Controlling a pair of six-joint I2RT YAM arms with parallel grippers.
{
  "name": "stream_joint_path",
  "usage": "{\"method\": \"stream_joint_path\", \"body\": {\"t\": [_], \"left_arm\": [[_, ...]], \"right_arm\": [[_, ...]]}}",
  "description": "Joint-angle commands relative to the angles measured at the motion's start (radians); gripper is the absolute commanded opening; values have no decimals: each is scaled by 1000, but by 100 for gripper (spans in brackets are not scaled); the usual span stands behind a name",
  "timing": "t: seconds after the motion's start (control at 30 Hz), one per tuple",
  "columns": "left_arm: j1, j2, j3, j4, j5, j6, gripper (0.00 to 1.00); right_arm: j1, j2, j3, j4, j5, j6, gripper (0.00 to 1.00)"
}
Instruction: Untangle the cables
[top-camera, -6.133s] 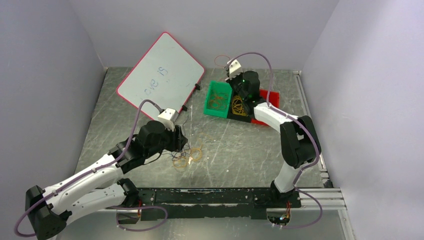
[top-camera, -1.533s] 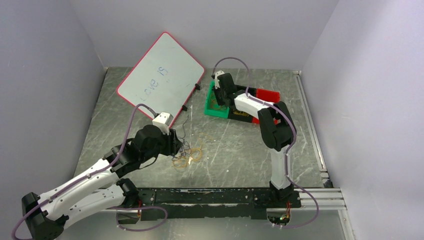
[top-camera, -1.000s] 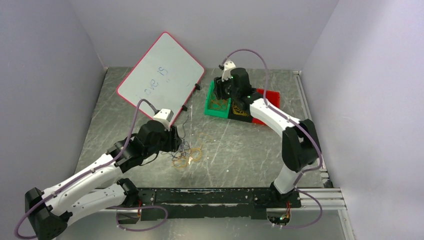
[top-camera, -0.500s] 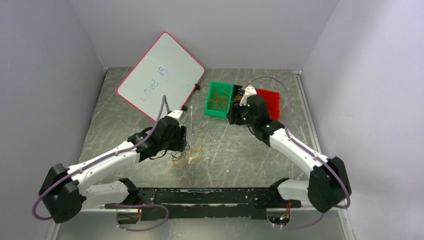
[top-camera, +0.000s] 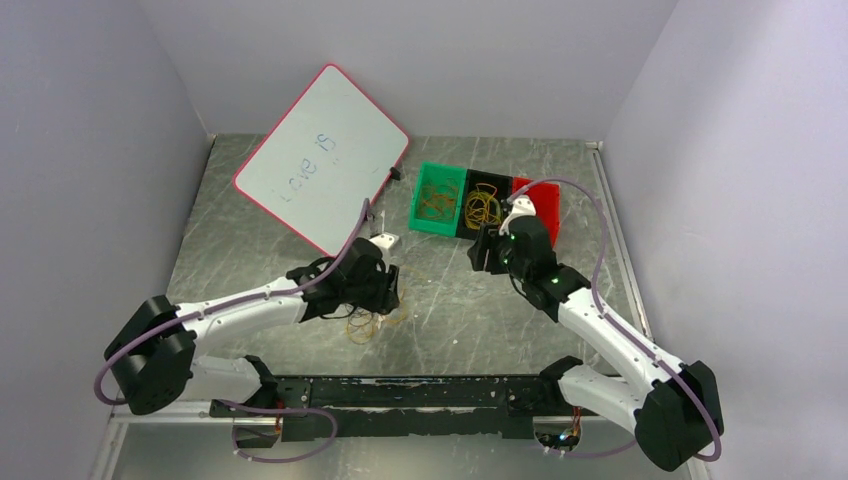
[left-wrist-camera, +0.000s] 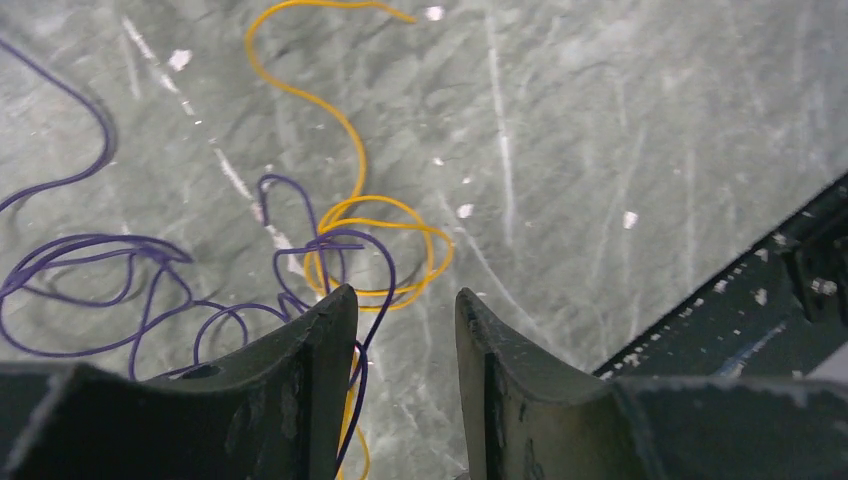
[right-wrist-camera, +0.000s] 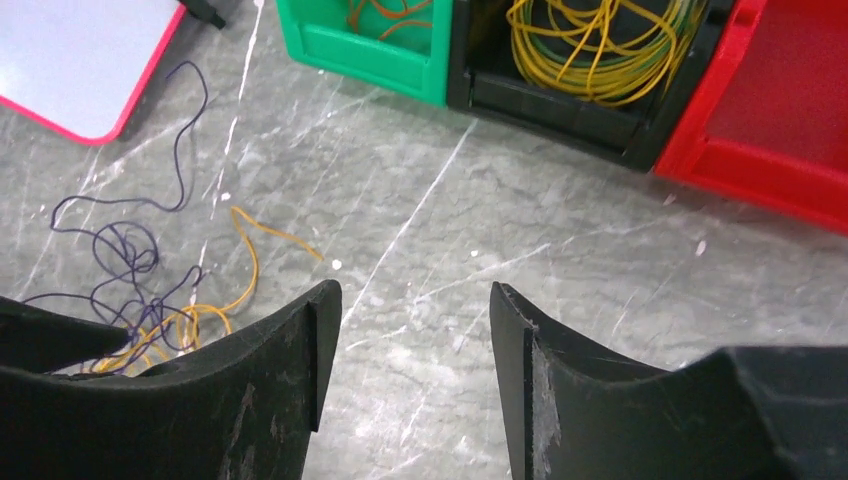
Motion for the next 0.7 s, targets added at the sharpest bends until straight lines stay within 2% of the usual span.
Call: {"method": "stream_joint_path", "body": {"t": [0.0, 0.17, 0.3, 0.43, 0.67], "left_arm": [[-20, -54, -10, 86, 65, -8, 46], [-20, -154, -26, -12, -71, -43, 48], [-18, -193, -27, -114, -184, -78, 51], [-16, -212, -52, -159, -221, -119, 52], [-11, -225, -72, -234, -296, -185, 53]], "right_arm": [[2, -7, 8, -62, -67, 70, 60], [41, 17, 7, -79, -191, 87, 58], [176, 59, -23, -16, -138, 144, 58], [300, 157, -31, 90, -130, 202, 58], [366, 304, 53, 157, -48, 273, 56]]}}
